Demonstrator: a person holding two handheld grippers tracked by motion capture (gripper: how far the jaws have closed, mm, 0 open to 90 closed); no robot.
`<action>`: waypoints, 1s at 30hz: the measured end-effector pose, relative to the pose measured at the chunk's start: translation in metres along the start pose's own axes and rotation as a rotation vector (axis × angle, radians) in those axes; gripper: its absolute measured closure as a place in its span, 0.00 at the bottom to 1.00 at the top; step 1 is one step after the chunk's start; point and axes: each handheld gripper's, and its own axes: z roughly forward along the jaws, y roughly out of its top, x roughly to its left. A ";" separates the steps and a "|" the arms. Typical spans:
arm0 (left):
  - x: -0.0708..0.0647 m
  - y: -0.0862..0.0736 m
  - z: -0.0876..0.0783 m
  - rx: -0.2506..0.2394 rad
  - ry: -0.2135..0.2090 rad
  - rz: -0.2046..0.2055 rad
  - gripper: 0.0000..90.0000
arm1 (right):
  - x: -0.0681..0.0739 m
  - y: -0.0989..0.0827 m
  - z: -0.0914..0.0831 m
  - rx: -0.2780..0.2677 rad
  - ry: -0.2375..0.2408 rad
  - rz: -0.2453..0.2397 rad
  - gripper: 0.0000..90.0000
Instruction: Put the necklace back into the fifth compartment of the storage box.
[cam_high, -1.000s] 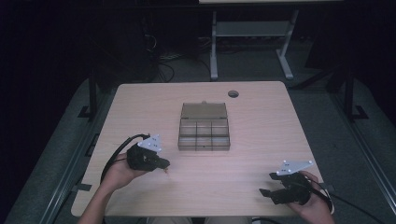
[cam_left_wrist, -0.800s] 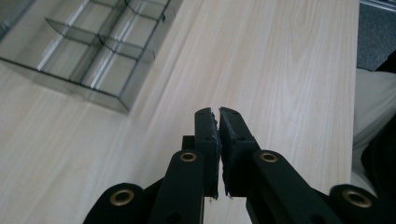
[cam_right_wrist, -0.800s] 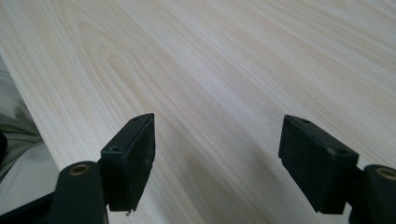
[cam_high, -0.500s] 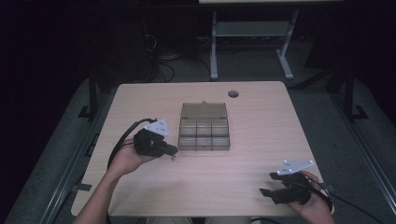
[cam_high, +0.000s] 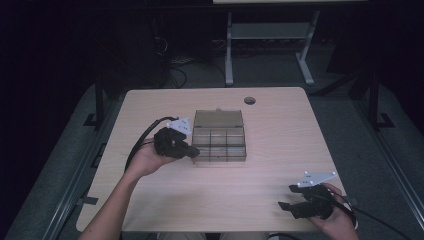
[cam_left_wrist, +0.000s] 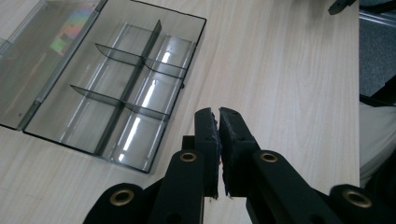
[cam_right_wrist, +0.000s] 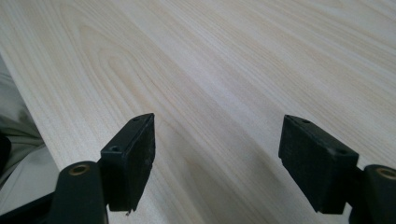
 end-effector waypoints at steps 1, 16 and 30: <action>0.001 0.002 0.000 -0.001 -0.003 -0.004 0.96 | 0.000 0.000 0.000 -0.001 0.000 0.000 0.30; 0.012 0.032 0.010 0.002 -0.005 0.006 0.96 | -0.001 0.000 -0.001 -0.004 0.003 -0.003 0.30; 0.024 0.052 0.020 0.007 -0.015 0.005 0.96 | 0.000 -0.002 -0.002 -0.010 0.001 -0.007 0.30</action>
